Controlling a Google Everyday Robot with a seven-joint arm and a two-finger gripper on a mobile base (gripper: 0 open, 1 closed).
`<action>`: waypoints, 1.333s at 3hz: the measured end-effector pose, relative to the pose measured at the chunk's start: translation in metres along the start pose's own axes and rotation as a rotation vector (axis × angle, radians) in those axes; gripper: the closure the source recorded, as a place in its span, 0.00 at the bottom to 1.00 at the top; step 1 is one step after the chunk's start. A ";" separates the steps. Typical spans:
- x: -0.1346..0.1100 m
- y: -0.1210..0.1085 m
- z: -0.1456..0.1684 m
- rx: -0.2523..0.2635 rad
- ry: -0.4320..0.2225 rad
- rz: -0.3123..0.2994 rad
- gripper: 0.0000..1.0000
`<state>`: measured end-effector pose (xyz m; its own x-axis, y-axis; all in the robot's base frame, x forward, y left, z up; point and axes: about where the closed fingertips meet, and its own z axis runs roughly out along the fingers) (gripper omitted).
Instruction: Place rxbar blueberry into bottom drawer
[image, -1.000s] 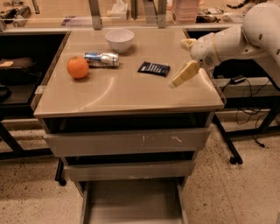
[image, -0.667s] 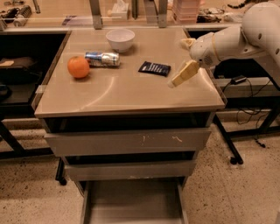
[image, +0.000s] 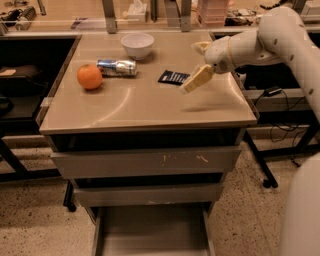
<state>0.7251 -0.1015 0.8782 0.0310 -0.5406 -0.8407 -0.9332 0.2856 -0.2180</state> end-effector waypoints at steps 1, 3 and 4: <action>-0.003 -0.013 0.015 -0.004 -0.007 0.007 0.00; 0.015 -0.027 0.032 -0.013 0.045 0.056 0.00; 0.029 -0.031 0.039 -0.027 0.096 0.092 0.00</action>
Offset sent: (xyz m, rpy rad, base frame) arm 0.0454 0.0063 -0.0108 0.0026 0.0374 -0.0297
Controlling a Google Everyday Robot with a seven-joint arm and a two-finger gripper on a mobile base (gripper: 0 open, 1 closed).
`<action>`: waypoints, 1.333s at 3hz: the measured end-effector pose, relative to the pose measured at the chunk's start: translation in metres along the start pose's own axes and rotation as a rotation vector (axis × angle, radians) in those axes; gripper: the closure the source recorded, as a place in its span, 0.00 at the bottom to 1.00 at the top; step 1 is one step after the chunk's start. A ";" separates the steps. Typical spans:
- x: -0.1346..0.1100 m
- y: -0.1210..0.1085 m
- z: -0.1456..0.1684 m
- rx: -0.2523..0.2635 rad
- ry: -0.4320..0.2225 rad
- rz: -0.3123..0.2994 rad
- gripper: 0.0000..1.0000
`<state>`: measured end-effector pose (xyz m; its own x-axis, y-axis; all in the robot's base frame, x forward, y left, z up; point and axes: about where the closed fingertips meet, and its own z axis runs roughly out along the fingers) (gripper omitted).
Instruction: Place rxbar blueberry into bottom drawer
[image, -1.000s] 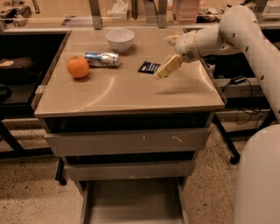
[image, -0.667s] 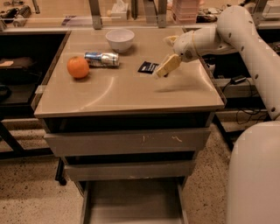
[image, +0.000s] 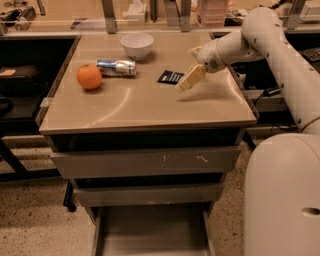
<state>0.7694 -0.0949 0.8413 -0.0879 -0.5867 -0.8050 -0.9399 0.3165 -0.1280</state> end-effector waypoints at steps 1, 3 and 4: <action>0.008 -0.003 0.009 -0.020 0.031 0.021 0.00; 0.013 -0.005 0.018 -0.036 0.053 0.036 0.20; 0.013 -0.005 0.018 -0.036 0.053 0.036 0.43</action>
Offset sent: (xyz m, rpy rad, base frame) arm 0.0184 -0.0027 -0.0218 -0.0523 0.0882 -0.0056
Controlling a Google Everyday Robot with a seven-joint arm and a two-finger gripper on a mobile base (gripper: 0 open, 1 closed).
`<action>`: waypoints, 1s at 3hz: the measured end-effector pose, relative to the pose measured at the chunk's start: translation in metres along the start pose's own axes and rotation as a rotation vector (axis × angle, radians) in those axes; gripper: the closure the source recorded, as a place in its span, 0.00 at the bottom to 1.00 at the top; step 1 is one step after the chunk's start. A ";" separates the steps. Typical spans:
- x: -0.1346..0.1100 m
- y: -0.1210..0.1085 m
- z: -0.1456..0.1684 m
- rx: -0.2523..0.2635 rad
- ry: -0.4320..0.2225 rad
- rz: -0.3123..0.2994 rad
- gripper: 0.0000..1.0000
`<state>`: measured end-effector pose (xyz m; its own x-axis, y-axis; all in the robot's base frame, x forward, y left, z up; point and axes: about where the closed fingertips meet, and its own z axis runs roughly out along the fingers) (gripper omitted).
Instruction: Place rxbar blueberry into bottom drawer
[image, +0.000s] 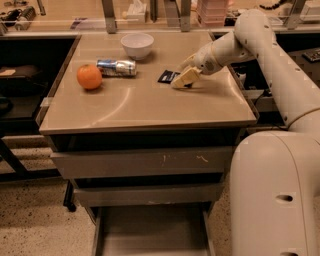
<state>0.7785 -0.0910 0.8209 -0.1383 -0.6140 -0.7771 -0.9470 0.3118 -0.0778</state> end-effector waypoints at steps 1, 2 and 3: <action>0.000 0.000 0.000 0.000 0.000 0.000 0.66; 0.000 0.000 0.000 0.000 0.000 0.000 0.88; 0.000 0.000 0.000 0.000 0.000 0.000 1.00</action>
Offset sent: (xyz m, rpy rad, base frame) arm 0.0000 0.0000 0.0000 0.0000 0.0000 0.0000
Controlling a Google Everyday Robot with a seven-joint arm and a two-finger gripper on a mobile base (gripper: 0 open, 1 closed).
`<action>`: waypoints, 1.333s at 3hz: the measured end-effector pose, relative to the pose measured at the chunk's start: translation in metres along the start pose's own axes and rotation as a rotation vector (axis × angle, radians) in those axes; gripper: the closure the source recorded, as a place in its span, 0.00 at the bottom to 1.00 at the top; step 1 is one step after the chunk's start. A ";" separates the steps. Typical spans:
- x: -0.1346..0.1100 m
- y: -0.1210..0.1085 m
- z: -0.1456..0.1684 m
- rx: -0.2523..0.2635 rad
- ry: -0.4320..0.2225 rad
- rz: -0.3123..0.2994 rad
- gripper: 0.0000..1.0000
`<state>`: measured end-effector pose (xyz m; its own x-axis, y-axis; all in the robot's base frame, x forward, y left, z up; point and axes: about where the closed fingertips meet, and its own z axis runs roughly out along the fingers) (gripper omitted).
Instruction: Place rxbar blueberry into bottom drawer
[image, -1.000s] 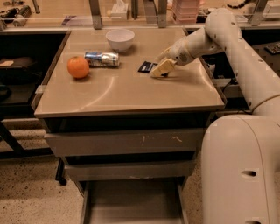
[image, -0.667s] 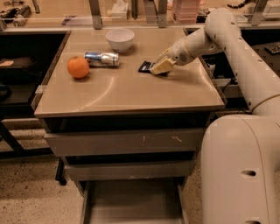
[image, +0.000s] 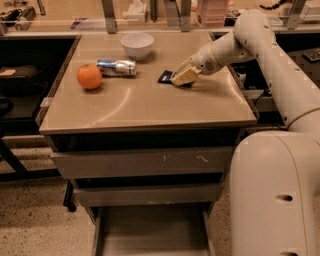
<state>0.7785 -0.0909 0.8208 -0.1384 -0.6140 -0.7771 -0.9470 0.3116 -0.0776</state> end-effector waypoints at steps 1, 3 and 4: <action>0.000 0.000 0.001 -0.001 0.000 0.000 1.00; -0.002 0.035 -0.046 0.051 -0.105 -0.012 1.00; 0.004 0.063 -0.071 0.097 -0.141 -0.008 1.00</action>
Offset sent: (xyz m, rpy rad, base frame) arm -0.0555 -0.0120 0.0210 0.1084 -0.0504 -0.0044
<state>0.6979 -0.1256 0.8569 -0.0830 -0.5111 -0.8555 -0.9146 0.3799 -0.1382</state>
